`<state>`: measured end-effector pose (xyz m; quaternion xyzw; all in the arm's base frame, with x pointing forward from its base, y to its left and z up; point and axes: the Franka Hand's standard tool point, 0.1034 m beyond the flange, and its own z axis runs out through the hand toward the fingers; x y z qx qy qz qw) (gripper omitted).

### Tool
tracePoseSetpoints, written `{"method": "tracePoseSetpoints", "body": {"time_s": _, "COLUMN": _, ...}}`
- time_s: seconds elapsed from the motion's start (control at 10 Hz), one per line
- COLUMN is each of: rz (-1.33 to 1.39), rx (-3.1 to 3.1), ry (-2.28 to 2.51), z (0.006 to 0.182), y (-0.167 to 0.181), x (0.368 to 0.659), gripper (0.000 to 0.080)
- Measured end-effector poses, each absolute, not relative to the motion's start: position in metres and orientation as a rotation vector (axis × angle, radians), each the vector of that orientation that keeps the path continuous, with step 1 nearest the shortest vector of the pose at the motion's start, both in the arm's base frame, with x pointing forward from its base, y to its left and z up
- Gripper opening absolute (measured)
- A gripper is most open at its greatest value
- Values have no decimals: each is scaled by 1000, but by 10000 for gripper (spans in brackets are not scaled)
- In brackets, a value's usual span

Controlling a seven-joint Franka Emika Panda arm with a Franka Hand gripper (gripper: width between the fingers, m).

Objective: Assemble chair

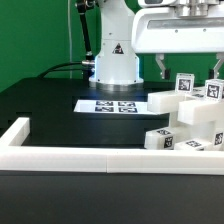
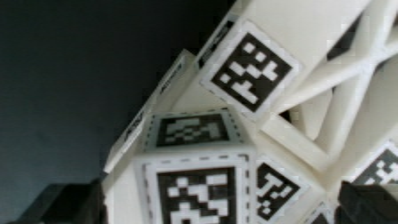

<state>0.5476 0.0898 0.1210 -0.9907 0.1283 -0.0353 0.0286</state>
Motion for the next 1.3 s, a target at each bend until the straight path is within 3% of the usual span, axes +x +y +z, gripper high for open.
{"method": "tracePoseSetpoints", "body": {"time_s": 0.2, "rz": -148, "rx": -3071, "ry": 296, "z": 120, "y": 87, "x": 548, "gripper": 648}}
{"method": "tracePoseSetpoints", "body": {"time_s": 0.5, "rz": -147, "rx": -3072, "ry": 298, "z": 120, "y": 87, "x": 548, "gripper": 285}}
{"method": "tracePoseSetpoints", "body": {"time_s": 0.9, "rz": -146, "rx": -3064, "ry": 347, "z": 119, "y": 87, "x": 547, "gripper": 286}}
{"method": "tracePoseSetpoints", "body": {"time_s": 1.3, "rz": -187, "rx": -2881, "ry": 957, "z": 119, "y": 86, "x": 549, "gripper": 288}}
